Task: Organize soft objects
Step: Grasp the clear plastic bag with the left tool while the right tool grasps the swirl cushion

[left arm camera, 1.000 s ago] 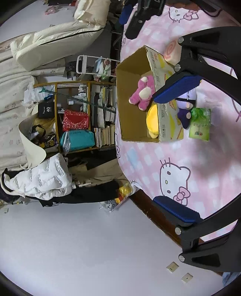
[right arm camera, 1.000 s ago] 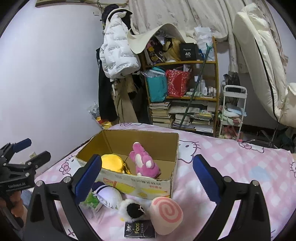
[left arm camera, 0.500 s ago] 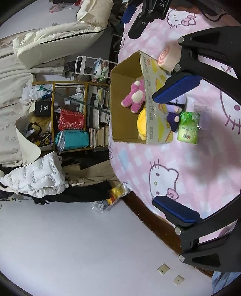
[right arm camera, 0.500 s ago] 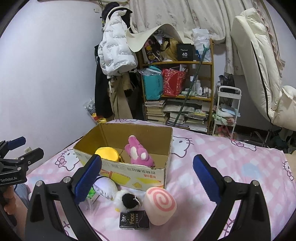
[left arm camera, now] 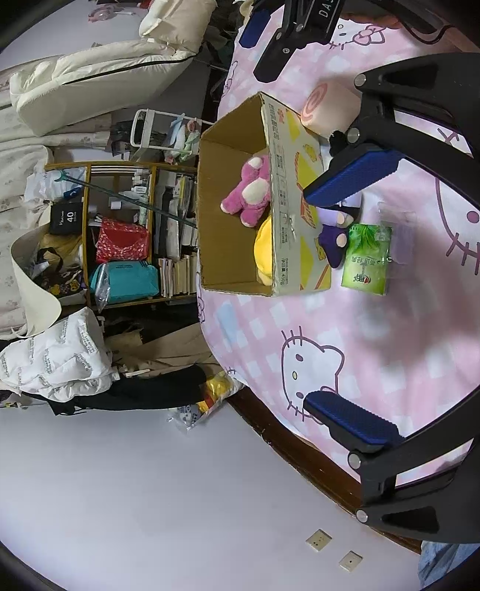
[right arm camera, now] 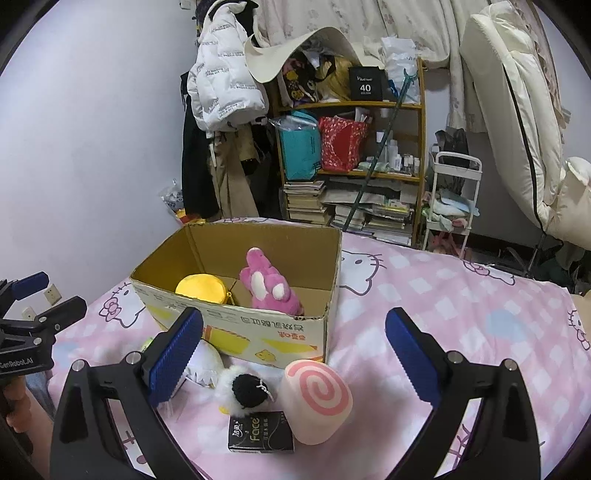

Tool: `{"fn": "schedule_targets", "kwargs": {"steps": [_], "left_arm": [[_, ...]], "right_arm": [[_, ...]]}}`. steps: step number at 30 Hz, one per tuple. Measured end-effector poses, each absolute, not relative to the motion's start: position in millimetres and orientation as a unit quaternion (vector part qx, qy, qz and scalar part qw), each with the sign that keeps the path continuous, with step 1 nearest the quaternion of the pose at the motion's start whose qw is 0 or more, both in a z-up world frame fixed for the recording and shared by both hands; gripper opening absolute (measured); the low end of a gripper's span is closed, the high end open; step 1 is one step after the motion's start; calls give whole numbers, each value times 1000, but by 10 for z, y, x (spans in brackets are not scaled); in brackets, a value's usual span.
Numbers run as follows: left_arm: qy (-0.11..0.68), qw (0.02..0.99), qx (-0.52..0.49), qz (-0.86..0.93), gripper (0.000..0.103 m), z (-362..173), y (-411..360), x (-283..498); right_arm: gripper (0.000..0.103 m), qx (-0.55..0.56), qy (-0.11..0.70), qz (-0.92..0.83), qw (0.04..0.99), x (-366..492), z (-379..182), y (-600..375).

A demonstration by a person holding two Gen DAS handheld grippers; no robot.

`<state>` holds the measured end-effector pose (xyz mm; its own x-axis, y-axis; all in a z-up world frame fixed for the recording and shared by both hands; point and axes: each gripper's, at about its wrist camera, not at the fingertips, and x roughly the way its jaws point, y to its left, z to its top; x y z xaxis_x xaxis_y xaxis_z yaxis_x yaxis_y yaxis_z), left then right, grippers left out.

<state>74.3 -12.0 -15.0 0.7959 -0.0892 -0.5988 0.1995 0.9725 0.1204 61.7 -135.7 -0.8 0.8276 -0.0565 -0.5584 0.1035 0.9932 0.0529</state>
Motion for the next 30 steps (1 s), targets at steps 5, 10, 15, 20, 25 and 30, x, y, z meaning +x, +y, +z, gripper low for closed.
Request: {"fn": "schedule_targets", "kwargs": {"steps": [5,10,15,20,25,30], "left_arm": [[319,939,103,-76,99,-237,-179,783],[340,931,102,-83,99,-351,-208,860],[362,923,98,-90,99,-458,-250,944],[377,915,112,-92,99,-543,-311,990],[390,908,124,-89,99,-613,-357,993],[411,898,124,-93,99,-702,-370,1027]], "right_arm": [[103,38,298,-45,953,659,-67,-1362],[103,43,311,-48,948,716,-147,-1397],[103,47,325,-51,943,786,-226,-1414],[103,50,337,-54,939,836,-300,-1428],[103,56,351,-63,933,879,-380,-1462],[103,56,367,-66,926,933,-475,-1468]]}}
